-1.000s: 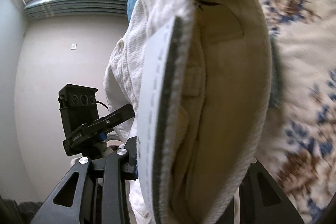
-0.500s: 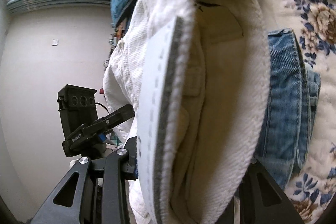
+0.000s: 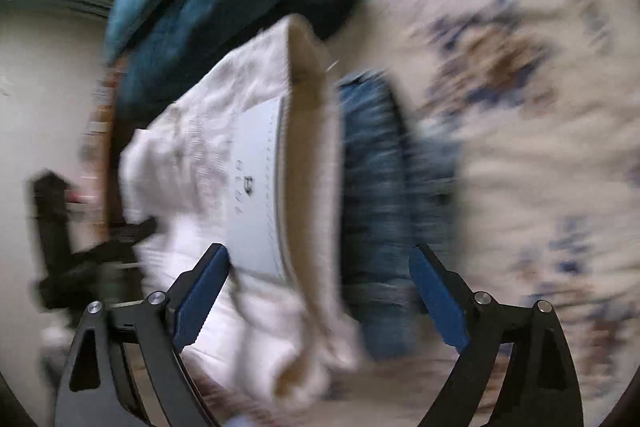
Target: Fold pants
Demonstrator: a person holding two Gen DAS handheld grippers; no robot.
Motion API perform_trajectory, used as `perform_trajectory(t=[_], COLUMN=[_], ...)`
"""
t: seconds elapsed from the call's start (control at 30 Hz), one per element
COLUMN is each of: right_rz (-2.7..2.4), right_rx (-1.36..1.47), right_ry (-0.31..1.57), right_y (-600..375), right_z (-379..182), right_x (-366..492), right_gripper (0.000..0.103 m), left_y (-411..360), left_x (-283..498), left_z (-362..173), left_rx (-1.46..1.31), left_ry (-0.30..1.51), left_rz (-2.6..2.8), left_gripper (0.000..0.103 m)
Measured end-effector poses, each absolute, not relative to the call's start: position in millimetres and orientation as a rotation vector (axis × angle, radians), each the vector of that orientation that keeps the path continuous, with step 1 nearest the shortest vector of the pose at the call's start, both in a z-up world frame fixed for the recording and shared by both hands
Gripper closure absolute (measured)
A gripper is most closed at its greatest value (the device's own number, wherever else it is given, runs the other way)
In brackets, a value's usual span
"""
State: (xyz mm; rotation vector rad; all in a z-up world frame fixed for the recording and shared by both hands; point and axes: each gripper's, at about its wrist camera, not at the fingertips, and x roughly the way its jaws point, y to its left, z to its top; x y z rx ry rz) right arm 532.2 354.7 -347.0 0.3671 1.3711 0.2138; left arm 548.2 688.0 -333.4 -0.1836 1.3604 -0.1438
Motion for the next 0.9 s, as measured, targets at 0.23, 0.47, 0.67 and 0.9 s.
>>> perform_trajectory(t=[0.23, 0.47, 0.67, 0.9], right_rz=[-0.040, -0.079, -0.053, -0.015], right_rx=[0.063, 0.015, -0.022, -0.027], right_ry=[1.229, 1.141, 1.065, 0.972], right_y=[376.3, 396.1, 398.7, 398.5], right_z=[-262.3, -200.3, -136.9, -52.6], right_x=[447.5, 385.3, 314.7, 236.6], right_gripper=[0.007, 0.006, 0.006, 0.006], left_y=[679.5, 668.1, 660.0, 652.2], left_x=[483.0, 398.5, 335.1, 265.2], left_z=[-278.4, -211.6, -152.0, -85.1], left_rx=[-0.085, -0.056, -0.024, -0.014], left_ry=[1.249, 1.155, 1.071, 0.979], left_rz=[-0.024, 0.016, 0.047, 0.045], left_gripper=[0.005, 0.005, 0.005, 0.005])
